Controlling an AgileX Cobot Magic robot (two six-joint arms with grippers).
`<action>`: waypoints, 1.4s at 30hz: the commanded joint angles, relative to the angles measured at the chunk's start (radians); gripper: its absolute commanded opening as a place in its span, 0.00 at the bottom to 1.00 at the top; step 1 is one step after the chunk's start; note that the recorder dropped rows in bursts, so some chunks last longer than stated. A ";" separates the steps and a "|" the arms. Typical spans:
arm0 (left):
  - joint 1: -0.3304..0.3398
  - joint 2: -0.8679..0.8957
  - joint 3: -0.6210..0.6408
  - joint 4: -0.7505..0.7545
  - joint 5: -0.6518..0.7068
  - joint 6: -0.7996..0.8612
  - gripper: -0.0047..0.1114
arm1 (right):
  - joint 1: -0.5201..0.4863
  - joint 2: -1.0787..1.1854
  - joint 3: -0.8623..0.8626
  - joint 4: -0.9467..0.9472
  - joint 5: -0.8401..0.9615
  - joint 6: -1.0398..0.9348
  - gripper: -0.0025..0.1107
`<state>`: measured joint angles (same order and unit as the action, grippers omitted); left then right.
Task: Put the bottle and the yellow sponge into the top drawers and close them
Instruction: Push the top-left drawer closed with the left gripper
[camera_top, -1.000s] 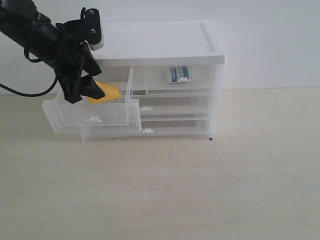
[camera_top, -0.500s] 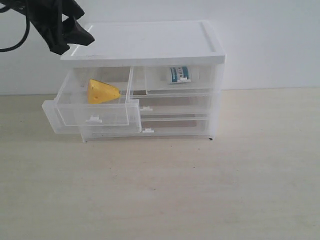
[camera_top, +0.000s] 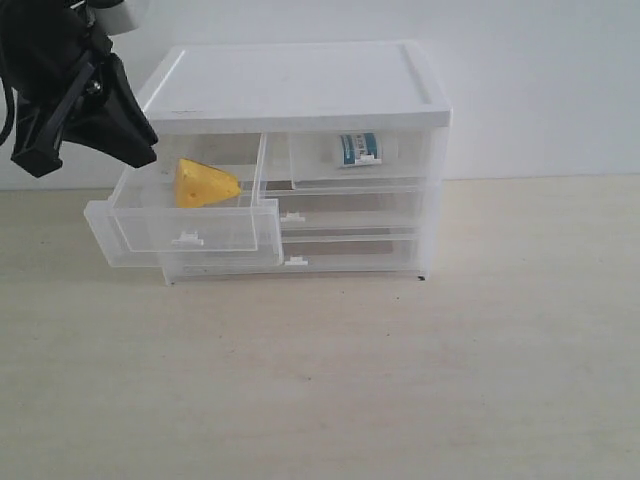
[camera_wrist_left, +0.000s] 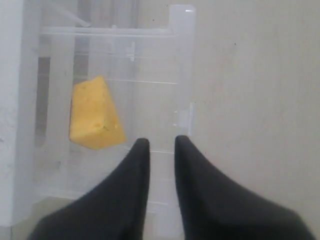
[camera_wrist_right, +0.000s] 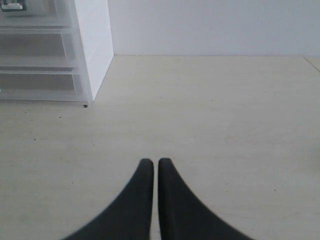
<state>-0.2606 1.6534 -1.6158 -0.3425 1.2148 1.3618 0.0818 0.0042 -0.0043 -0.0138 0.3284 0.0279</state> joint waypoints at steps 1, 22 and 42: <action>-0.004 0.020 -0.003 -0.013 0.006 0.045 0.51 | -0.004 -0.004 0.004 0.002 -0.008 -0.004 0.03; -0.004 0.152 0.000 -0.013 0.006 0.060 0.52 | -0.004 -0.004 0.004 0.002 -0.008 -0.004 0.03; -0.004 0.205 0.000 -0.007 -0.052 0.060 0.14 | -0.004 -0.004 0.004 0.002 -0.008 -0.004 0.03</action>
<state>-0.2606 1.8602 -1.6158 -0.3425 1.1951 1.4177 0.0818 0.0042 -0.0043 -0.0138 0.3284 0.0279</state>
